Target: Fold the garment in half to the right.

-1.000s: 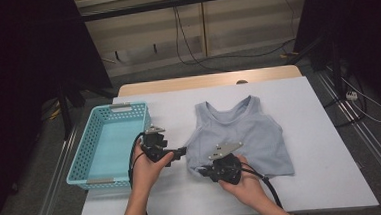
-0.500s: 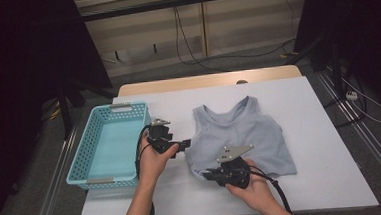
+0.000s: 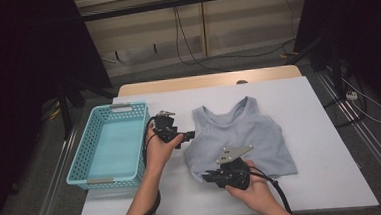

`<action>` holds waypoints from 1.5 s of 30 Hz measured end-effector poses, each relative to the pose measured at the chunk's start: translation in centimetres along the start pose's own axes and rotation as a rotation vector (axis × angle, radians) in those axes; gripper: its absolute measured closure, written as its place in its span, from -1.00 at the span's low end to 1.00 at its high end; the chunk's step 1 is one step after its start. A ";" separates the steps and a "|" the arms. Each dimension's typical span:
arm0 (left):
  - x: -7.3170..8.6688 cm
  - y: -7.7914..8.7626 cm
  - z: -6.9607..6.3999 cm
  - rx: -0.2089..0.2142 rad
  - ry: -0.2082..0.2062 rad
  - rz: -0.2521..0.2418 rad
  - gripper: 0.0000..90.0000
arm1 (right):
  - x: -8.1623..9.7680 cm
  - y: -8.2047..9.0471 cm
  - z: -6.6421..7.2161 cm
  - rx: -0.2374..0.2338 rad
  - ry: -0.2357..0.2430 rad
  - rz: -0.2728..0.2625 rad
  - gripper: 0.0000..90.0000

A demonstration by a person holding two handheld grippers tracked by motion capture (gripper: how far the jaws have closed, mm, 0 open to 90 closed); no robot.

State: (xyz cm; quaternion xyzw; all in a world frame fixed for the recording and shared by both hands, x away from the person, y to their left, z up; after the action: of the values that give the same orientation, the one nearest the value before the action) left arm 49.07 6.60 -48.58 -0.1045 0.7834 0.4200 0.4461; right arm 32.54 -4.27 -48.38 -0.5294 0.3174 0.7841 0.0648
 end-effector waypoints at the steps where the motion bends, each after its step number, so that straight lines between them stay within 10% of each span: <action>1: -0.1 -0.2 0.0 -0.001 -0.004 -0.004 -0.57 | 0.0 0.0 0.0 0.001 0.001 0.002 0.90; 24: -0.3 -4.9 -0.2 -0.013 -0.043 0.005 -0.23 | -0.5 -0.1 2.2 -0.074 0.053 0.010 0.90; 30: -0.3 -5.3 -0.9 -0.076 -0.123 0.054 0.29 | -0.3 -0.2 2.6 -0.086 0.083 0.031 0.90; 45: -0.3 -4.6 -1.0 -0.042 0.021 0.089 0.86 | -0.1 -0.3 2.7 -0.089 0.089 0.030 0.90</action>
State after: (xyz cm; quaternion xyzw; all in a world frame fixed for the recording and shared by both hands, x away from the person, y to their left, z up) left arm 51.07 2.91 -50.64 -0.0832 0.7829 0.4547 0.4164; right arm 30.63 -2.45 -47.77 -0.5615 0.2925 0.7739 0.0153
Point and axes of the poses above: each handheld gripper's, and its own axes: y roughly backward along the jaws, x roughly out of its underside, z roughly to its left, the point moved 8 cm from there along -y, roughly forward along the jaws, and after that the axes turned 10 degrees about -z, right-handed, at the moved point
